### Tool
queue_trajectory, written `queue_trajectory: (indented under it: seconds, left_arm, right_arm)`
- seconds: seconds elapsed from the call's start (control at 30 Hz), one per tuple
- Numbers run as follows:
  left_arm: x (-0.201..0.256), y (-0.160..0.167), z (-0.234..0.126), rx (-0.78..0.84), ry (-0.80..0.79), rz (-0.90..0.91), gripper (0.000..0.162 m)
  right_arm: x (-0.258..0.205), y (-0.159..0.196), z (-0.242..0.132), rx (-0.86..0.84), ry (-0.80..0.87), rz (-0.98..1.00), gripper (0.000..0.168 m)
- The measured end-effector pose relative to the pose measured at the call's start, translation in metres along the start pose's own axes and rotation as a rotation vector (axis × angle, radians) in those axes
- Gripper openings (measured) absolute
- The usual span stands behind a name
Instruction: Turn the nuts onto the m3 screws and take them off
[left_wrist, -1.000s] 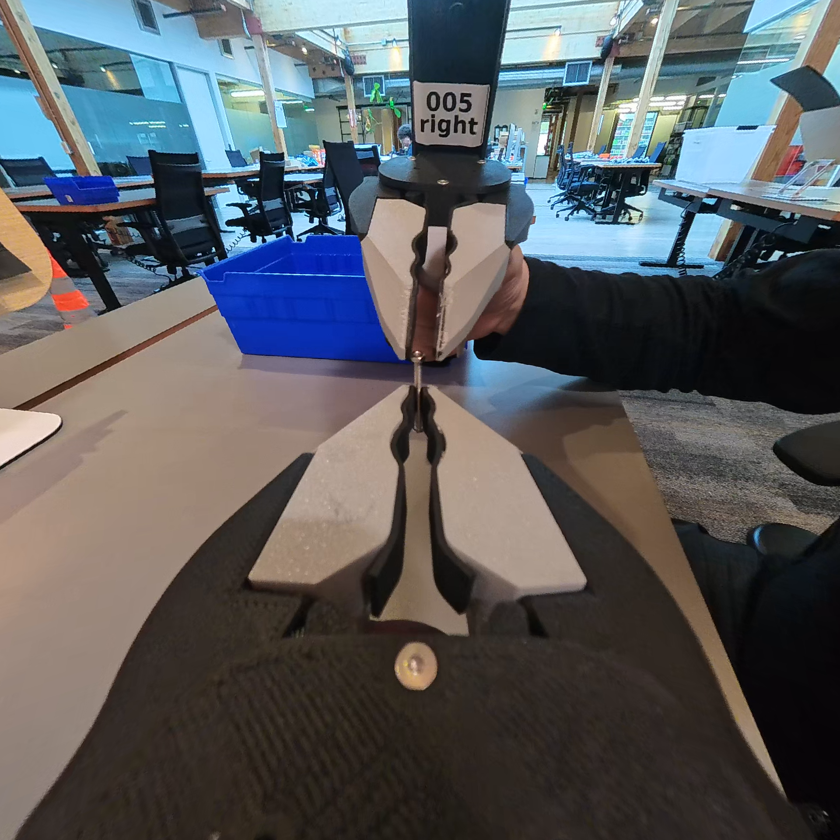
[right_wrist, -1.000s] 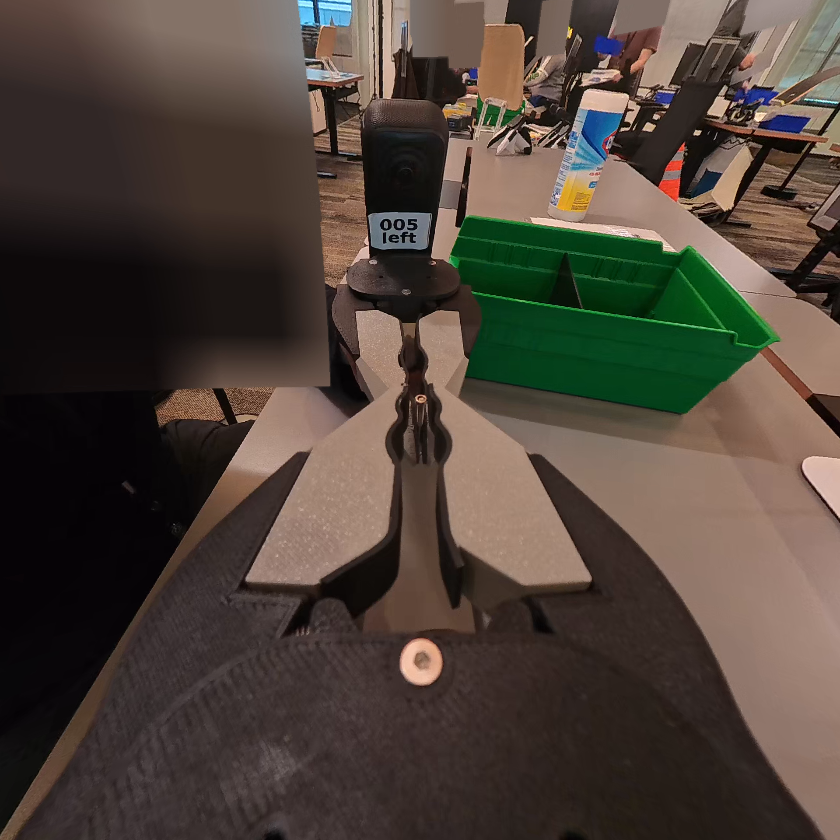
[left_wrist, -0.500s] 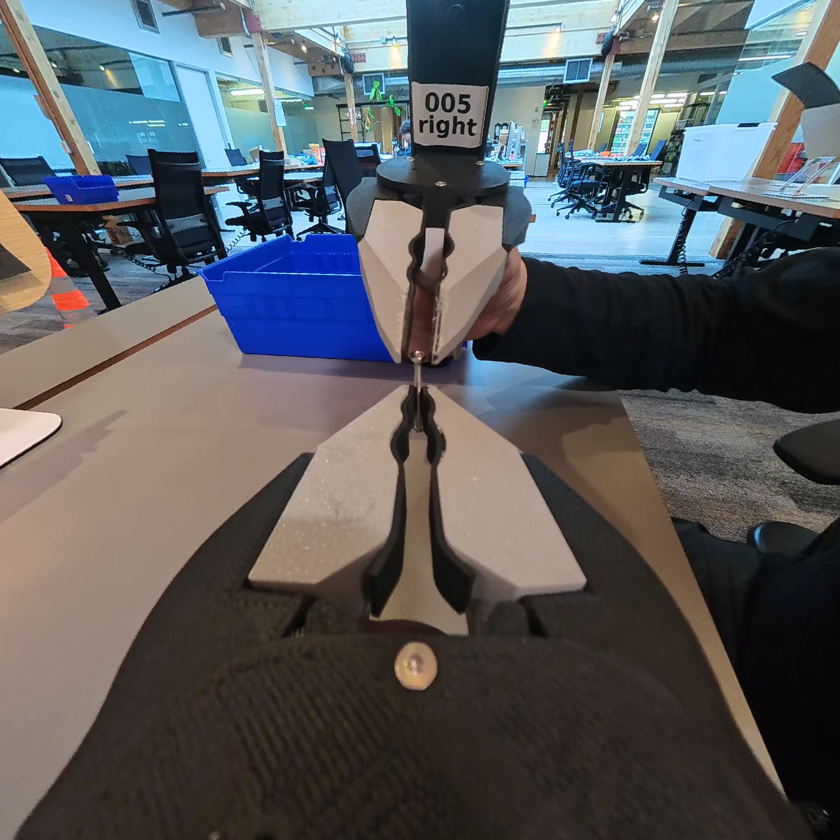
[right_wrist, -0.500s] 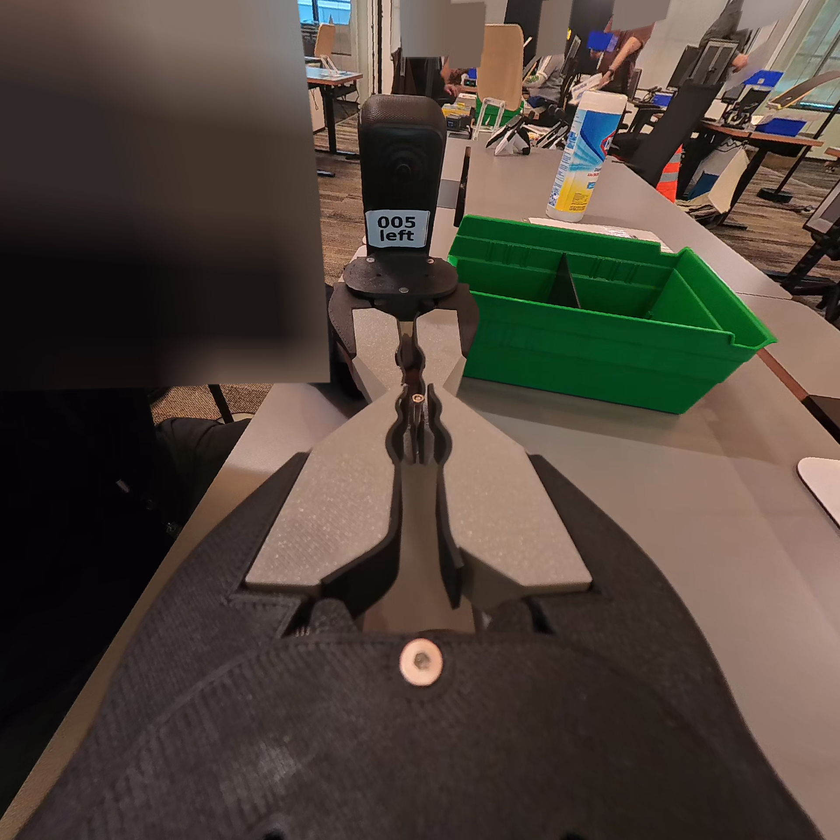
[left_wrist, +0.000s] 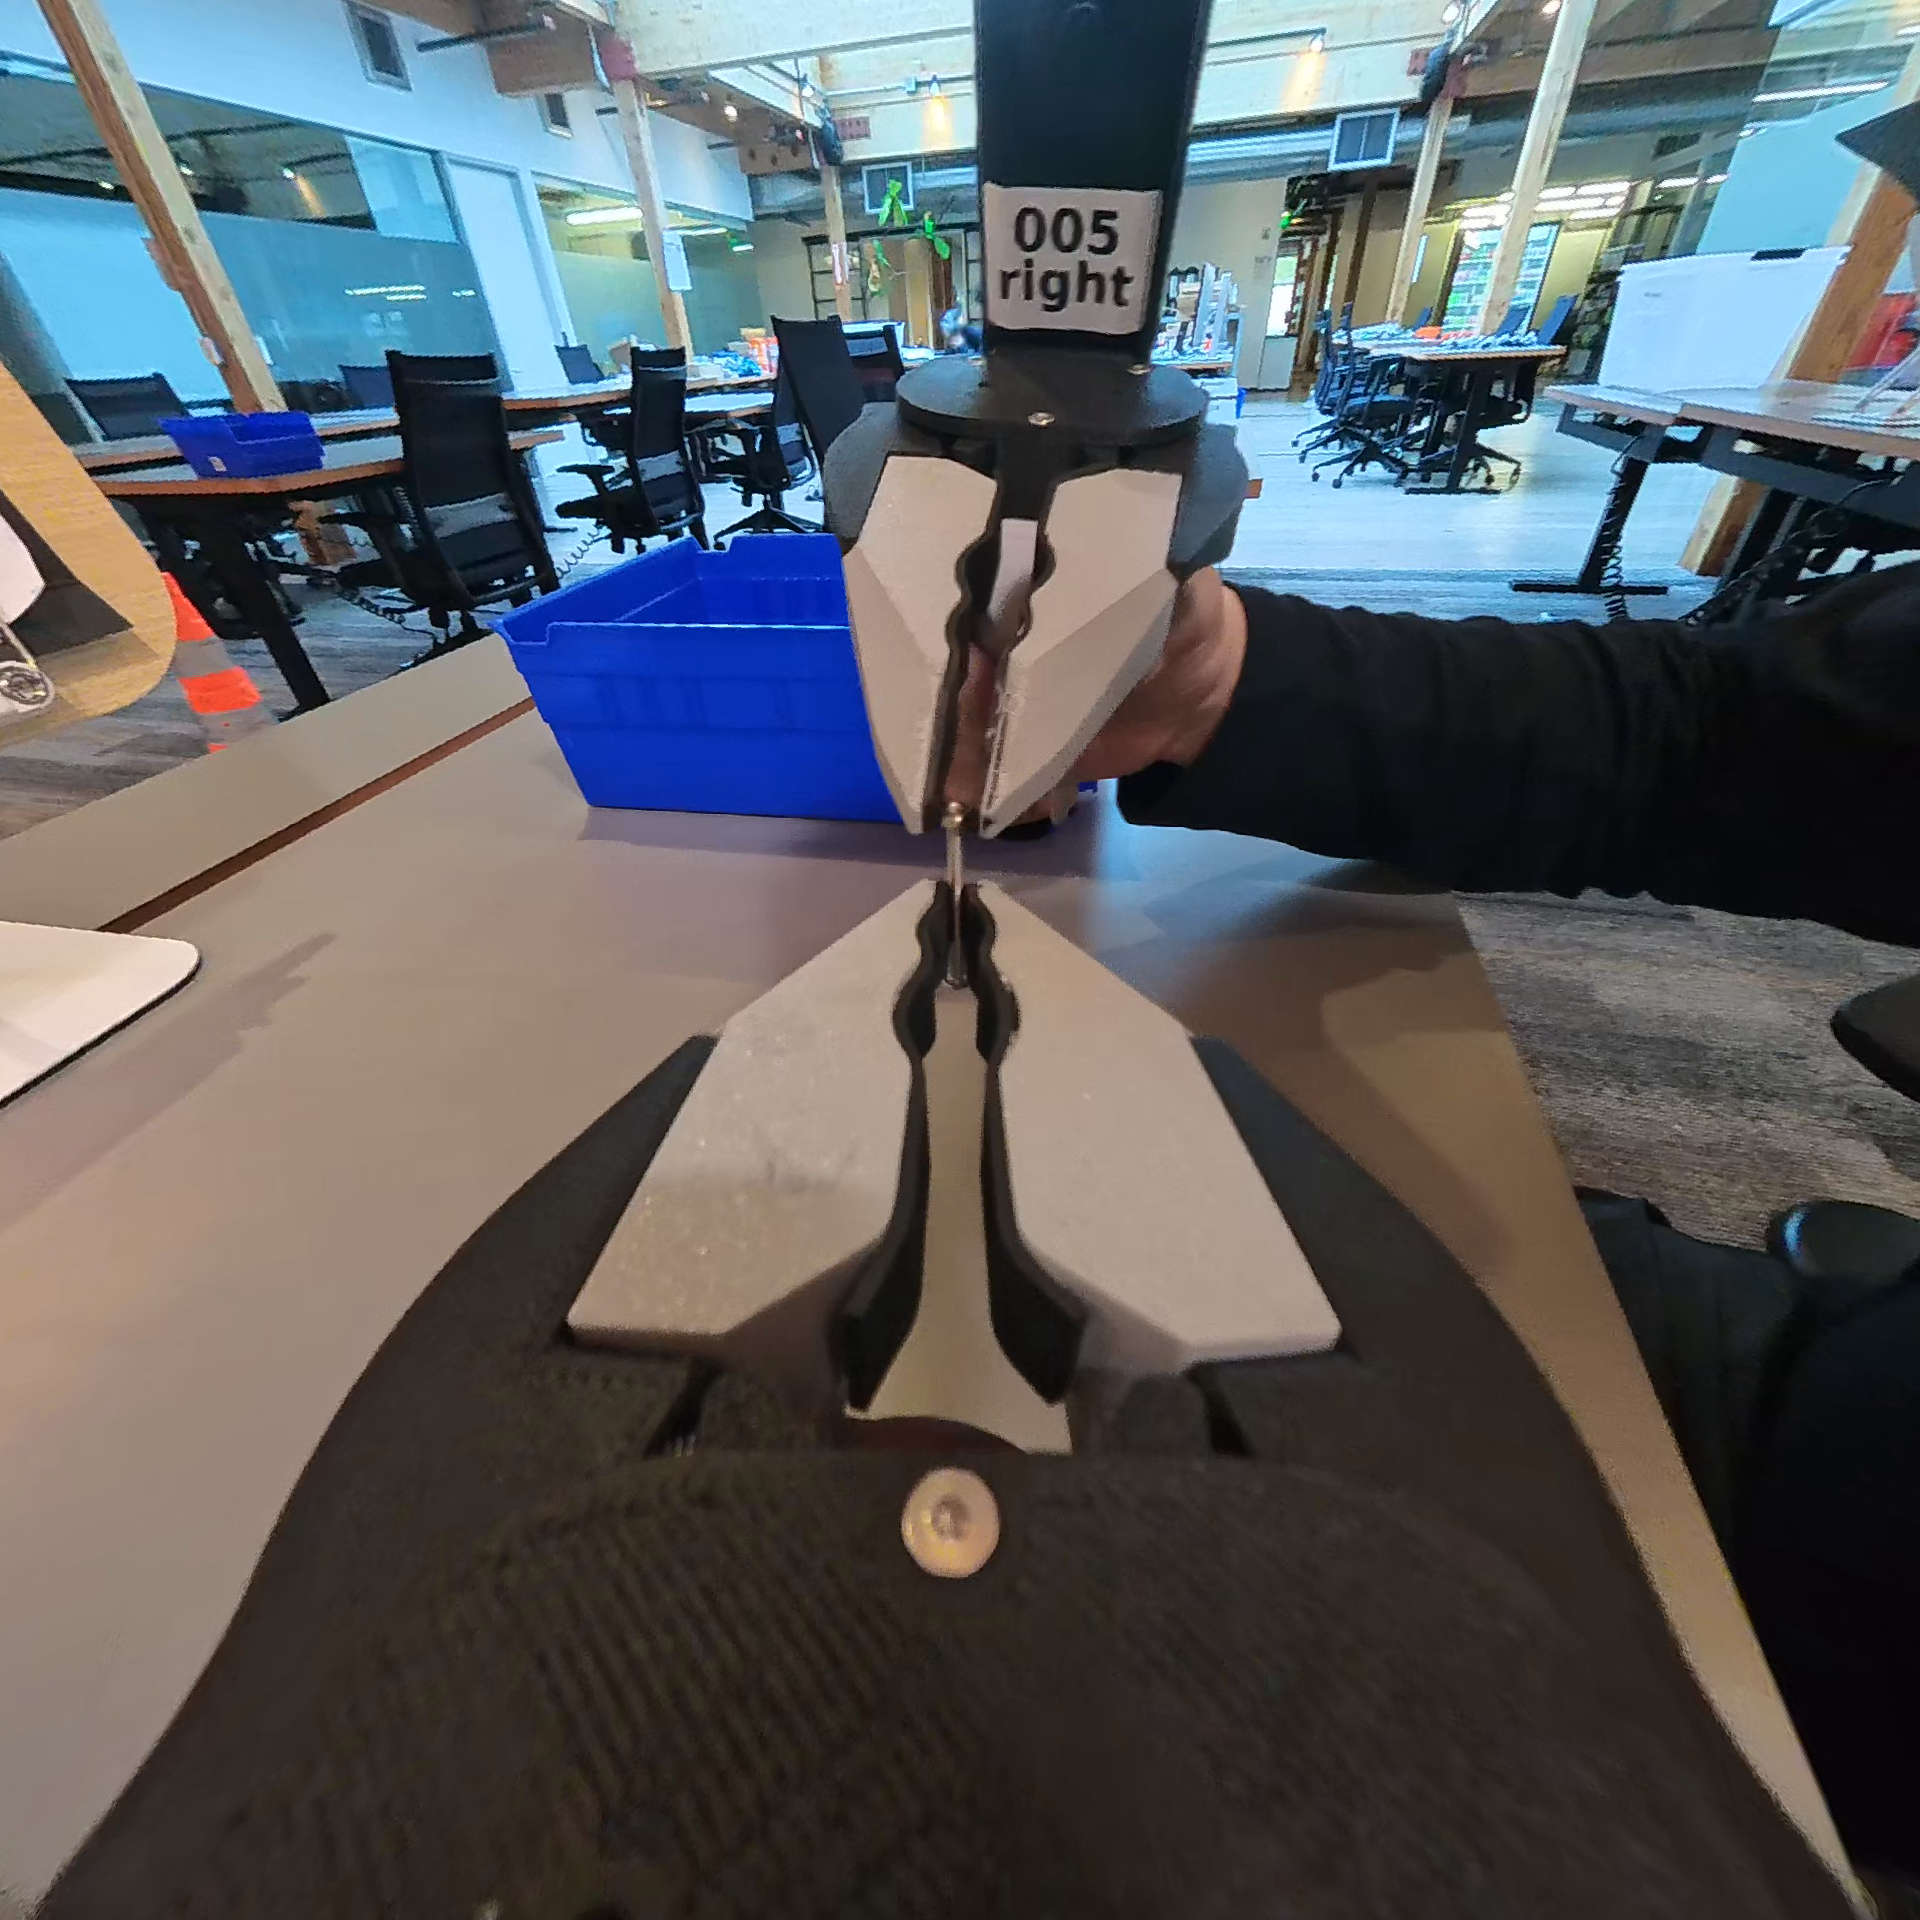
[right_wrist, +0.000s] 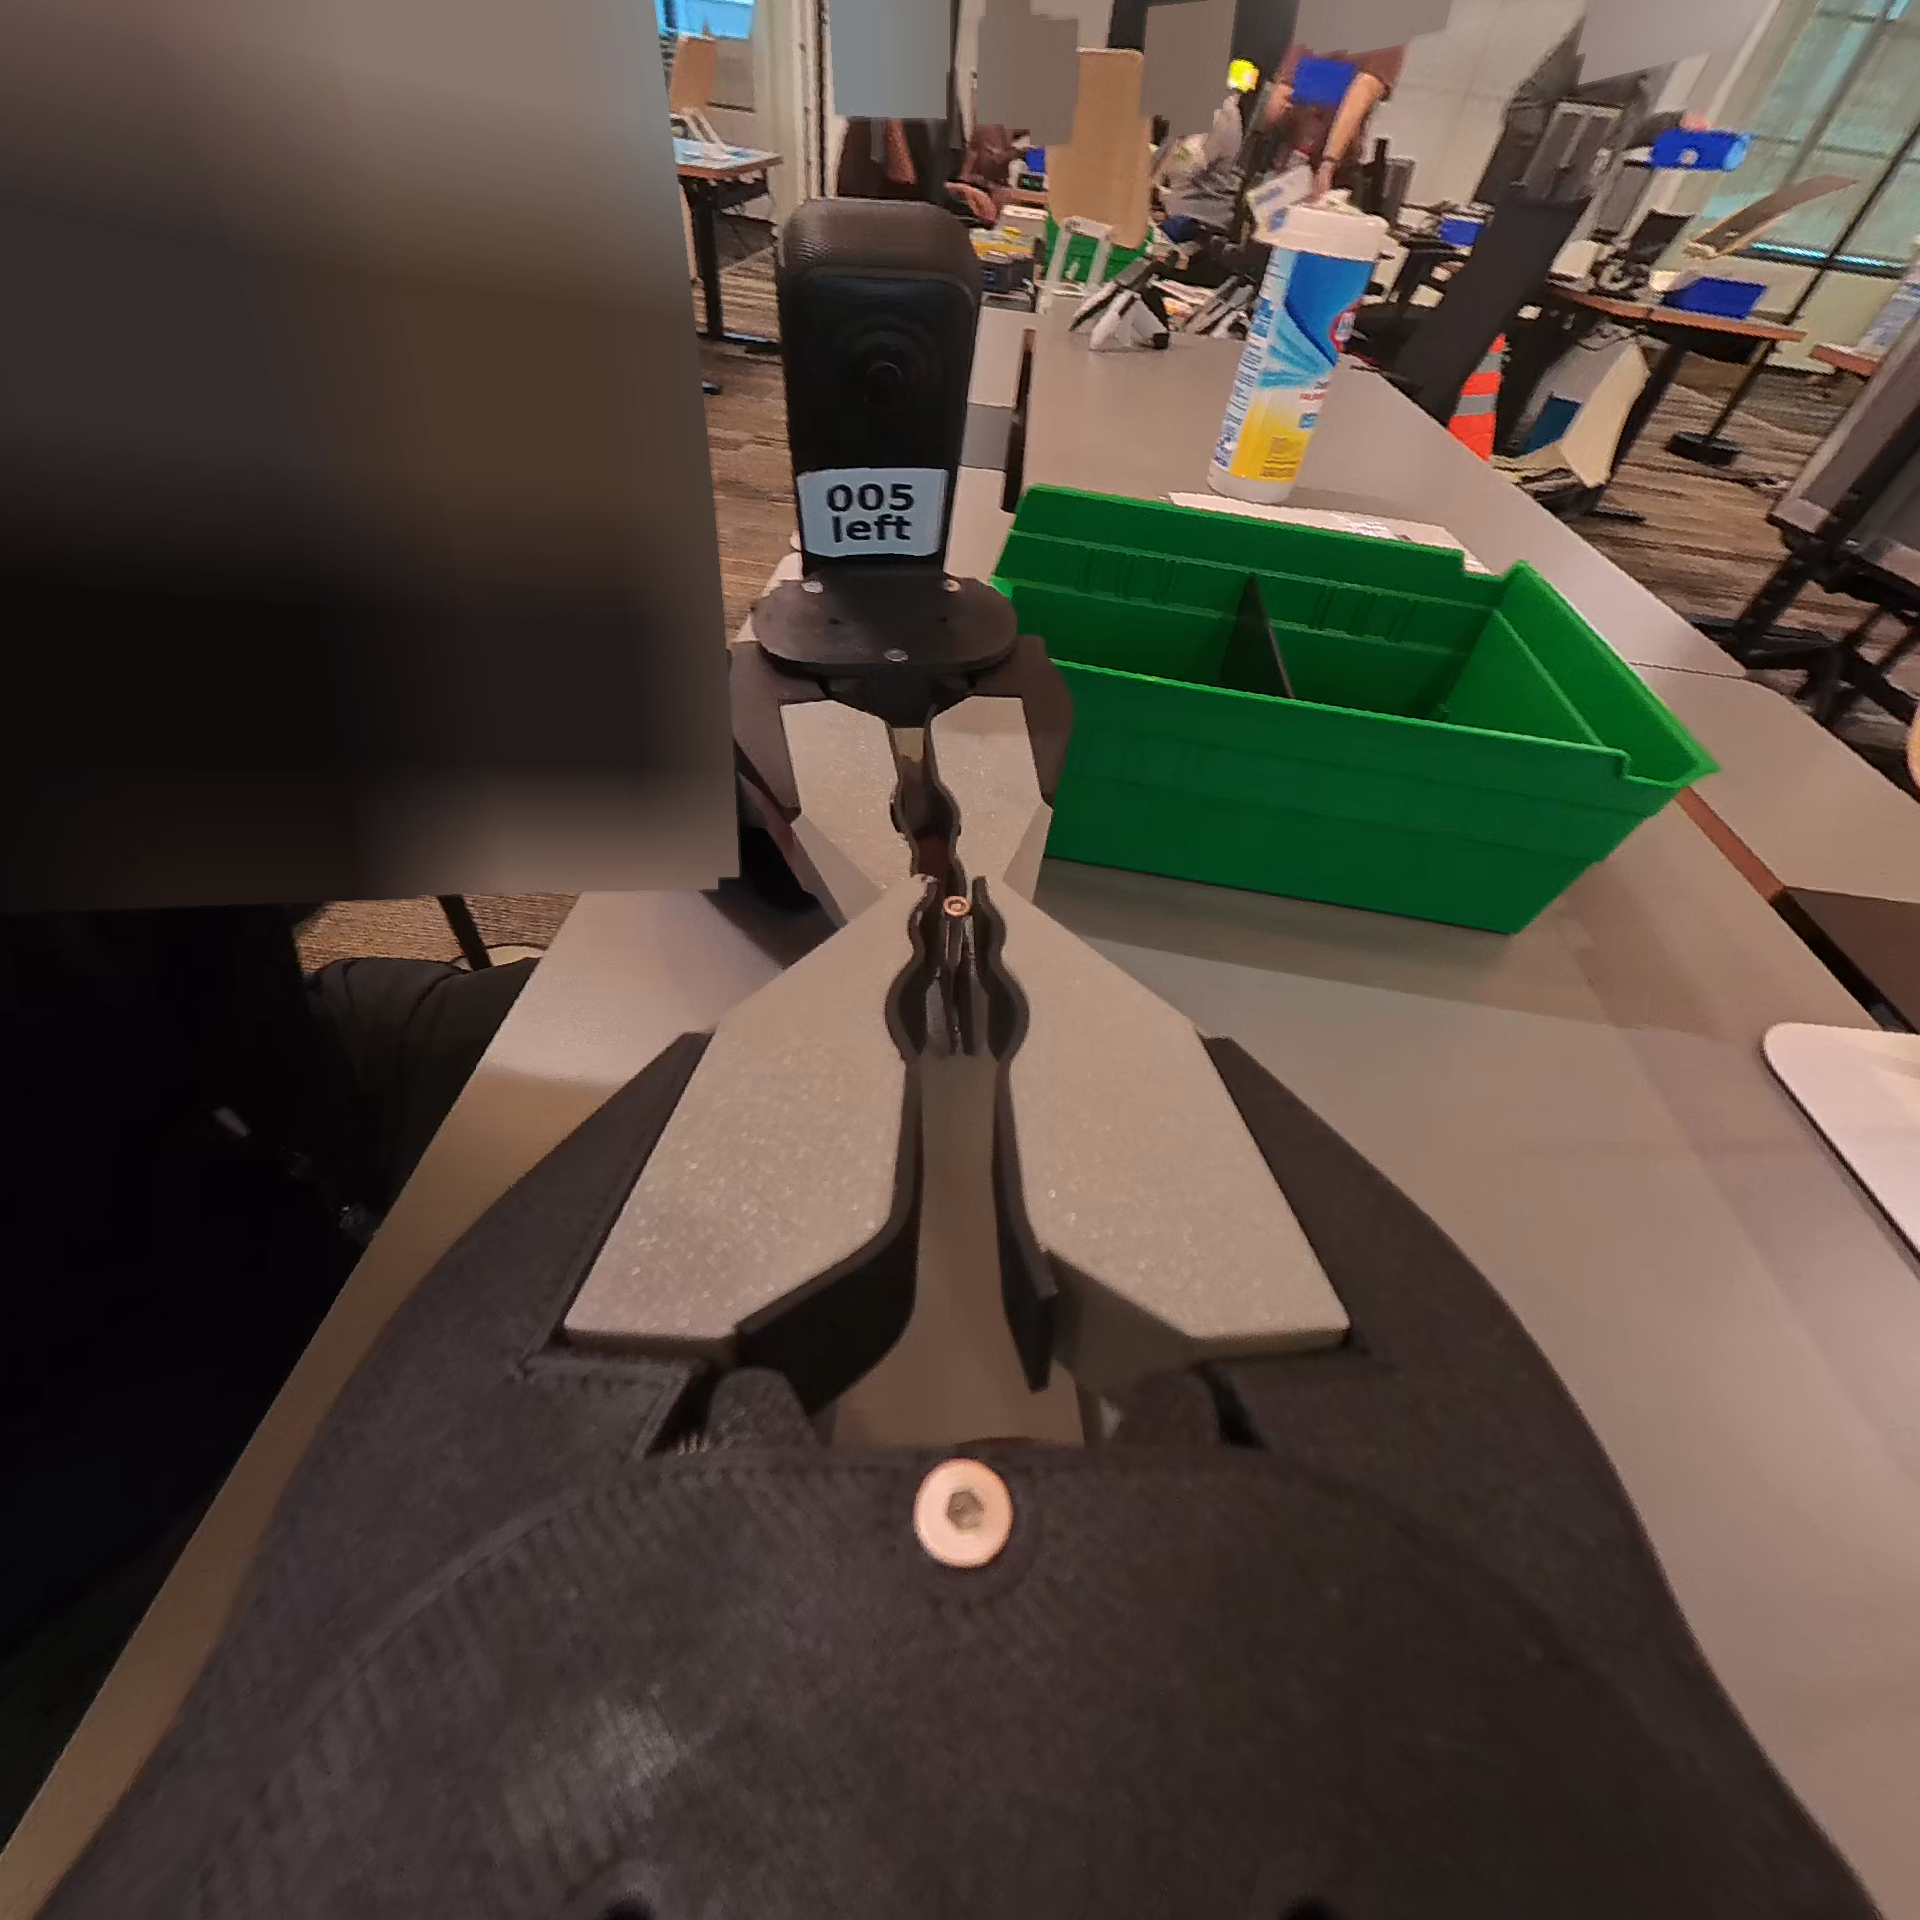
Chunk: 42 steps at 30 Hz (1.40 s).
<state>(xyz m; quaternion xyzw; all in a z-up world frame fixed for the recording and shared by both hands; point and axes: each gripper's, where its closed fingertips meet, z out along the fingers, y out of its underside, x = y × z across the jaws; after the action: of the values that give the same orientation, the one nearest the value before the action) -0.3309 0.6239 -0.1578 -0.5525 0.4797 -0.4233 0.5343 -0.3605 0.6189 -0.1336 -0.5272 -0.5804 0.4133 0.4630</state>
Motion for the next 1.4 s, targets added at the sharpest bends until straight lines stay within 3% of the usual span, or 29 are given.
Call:
queue_trajectory:
  seconds: [1.4]
  left_arm:
    - [-0.018, 0.009, 0.001, -0.043, -0.120, -0.025, 0.000]
  right_arm:
    - [0.019, 0.009, 0.003, -0.048, 0.366, 0.068, 0.003]
